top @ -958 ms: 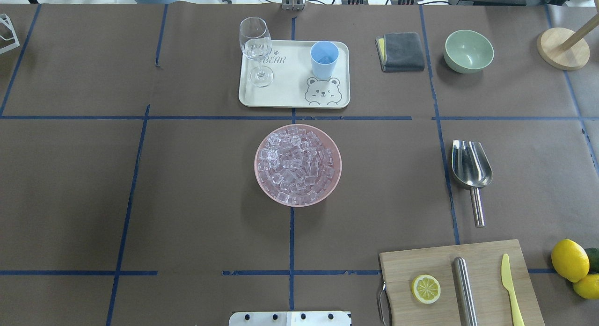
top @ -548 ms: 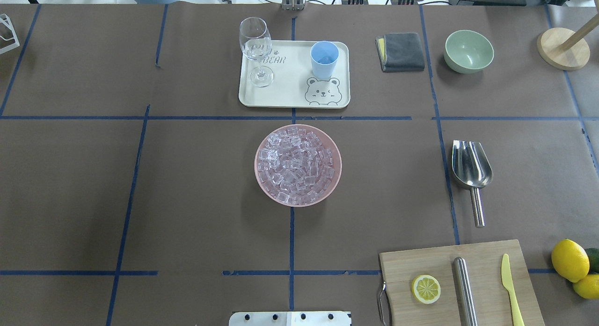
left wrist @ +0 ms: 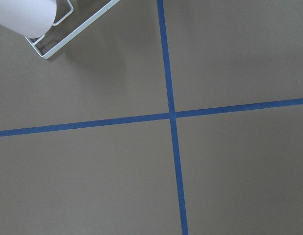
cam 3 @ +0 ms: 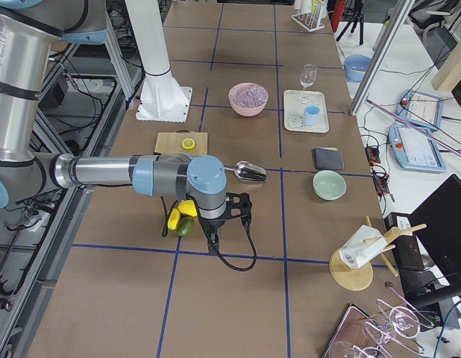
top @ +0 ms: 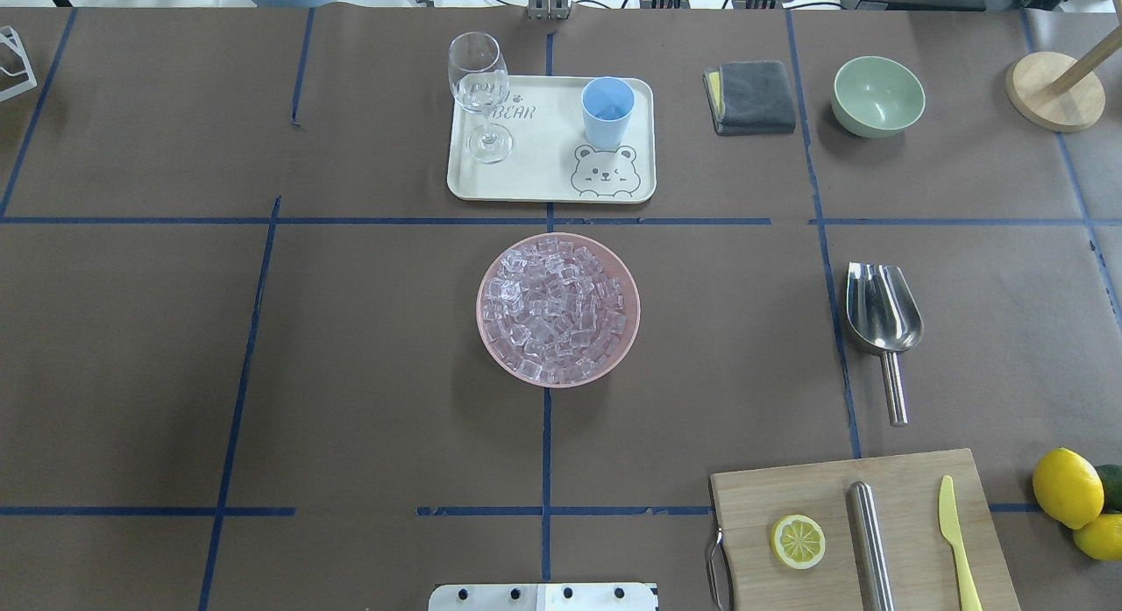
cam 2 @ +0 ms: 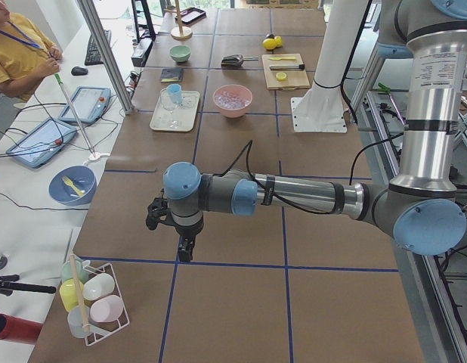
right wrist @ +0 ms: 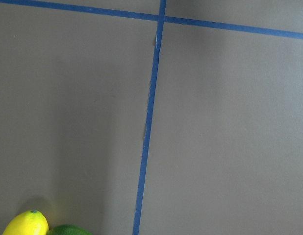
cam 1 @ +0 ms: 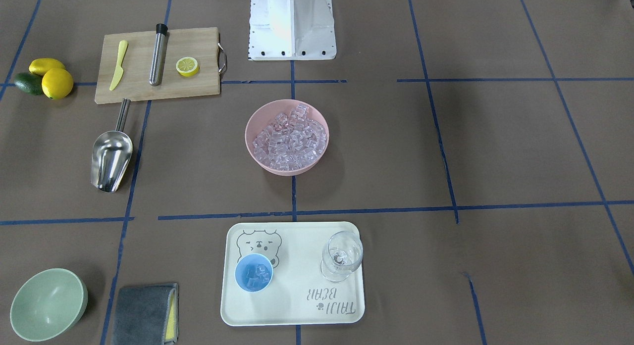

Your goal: Put ice in cup with scoop

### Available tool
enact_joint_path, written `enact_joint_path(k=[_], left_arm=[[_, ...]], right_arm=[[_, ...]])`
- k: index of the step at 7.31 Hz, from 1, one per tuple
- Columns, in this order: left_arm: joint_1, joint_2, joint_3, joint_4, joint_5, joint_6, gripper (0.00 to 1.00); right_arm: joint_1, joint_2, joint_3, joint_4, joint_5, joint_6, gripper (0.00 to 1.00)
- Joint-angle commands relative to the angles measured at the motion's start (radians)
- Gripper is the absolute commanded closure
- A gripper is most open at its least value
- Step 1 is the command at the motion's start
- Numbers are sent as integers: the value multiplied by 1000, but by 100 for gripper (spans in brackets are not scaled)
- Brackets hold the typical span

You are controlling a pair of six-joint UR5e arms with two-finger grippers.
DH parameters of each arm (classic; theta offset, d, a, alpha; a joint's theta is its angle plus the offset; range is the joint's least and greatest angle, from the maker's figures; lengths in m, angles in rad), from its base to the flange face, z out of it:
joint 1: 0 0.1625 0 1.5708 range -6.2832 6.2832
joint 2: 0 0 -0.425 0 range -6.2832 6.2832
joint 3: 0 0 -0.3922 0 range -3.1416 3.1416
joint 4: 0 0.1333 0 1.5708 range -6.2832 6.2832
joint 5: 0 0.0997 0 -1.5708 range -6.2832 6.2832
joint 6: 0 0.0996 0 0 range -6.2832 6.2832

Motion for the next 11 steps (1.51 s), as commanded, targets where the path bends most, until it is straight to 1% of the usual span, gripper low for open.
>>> enact_joint_path(k=[1, 3, 11], left_arm=[[0, 11, 5, -2, -10, 4, 0], [-2, 43, -7, -6, -13, 7, 0], [1, 38, -9, 2, -10, 4, 0]], right_arm=[[0, 0, -2, 0, 0, -2, 0], [0, -1, -7, 0, 0, -6, 0], [0, -1, -16, -2, 2, -3, 0]])
